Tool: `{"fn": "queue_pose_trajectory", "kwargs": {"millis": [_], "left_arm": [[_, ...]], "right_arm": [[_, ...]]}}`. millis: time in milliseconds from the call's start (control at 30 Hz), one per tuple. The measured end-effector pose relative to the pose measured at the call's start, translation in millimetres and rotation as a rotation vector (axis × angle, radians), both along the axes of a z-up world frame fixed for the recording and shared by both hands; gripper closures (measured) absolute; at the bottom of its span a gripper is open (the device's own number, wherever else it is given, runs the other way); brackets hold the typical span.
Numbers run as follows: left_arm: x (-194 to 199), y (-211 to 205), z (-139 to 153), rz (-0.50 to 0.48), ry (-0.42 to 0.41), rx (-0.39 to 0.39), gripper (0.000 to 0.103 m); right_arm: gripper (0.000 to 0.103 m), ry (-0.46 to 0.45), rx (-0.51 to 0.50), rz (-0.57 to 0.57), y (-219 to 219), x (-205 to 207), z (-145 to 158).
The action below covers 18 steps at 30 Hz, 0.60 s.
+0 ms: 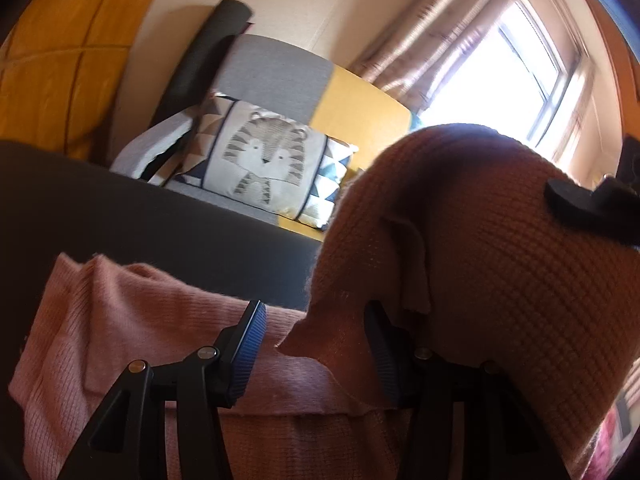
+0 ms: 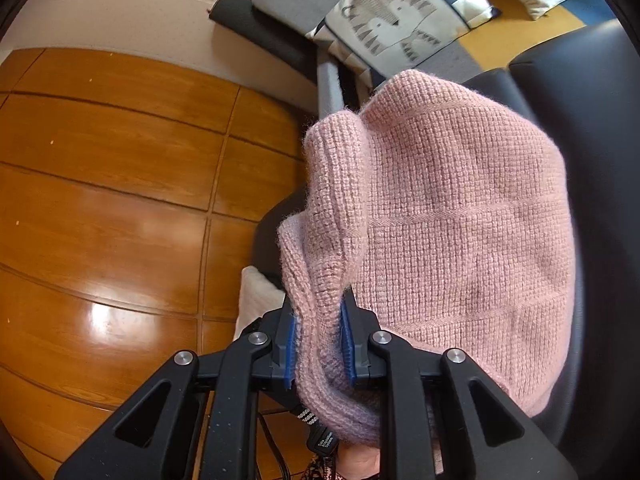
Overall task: Fold clothes
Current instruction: 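Grasp the sweater end with the right gripper and lift it up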
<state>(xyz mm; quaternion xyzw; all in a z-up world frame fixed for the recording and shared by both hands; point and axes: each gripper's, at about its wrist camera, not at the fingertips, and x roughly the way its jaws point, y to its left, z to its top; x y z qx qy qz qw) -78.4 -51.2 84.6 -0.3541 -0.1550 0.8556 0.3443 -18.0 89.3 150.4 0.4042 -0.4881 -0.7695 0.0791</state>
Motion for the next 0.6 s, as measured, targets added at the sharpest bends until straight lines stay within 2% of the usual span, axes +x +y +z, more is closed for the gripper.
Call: {"fn": "queue_pose_trajectory", "kwargs": {"millis": [133,233,333,367,433,533,600], "left_arm": [[-17,-50,-11,0.1,-0.061,0.044,0.052],[-26,-84,-26,0.203,-0.081,0.006,0.051],[-36,-102,-59,0.242,-0.179,-0.049,0.052],[-36,-108,-69,0.247,-0.202,-0.046,0.052],[-25,-118,-76,0.258,-0.149,-0.001,0.053],[-19,-122,-78,0.249,-0.154,0.042,0.053],[-17,-129,-82,0.255,-0.169,0.098,0.053]], "right_arm": [[0.084,-0.02,-0.02,0.04,-38,-28,-7],[0.084,-0.023,-0.022,0.071,-66,-50,-13],[0.084,-0.038,-0.038,0.097,-95,-74,-25],[0.084,-0.046,-0.039,0.104,-104,-81,-30],[0.084,-0.066,-0.04,0.107,-120,-95,-41],[0.084,-0.095,-0.043,0.105,-142,-115,-59],[0.084,-0.107,-0.034,0.101,-154,-127,-70]]}}
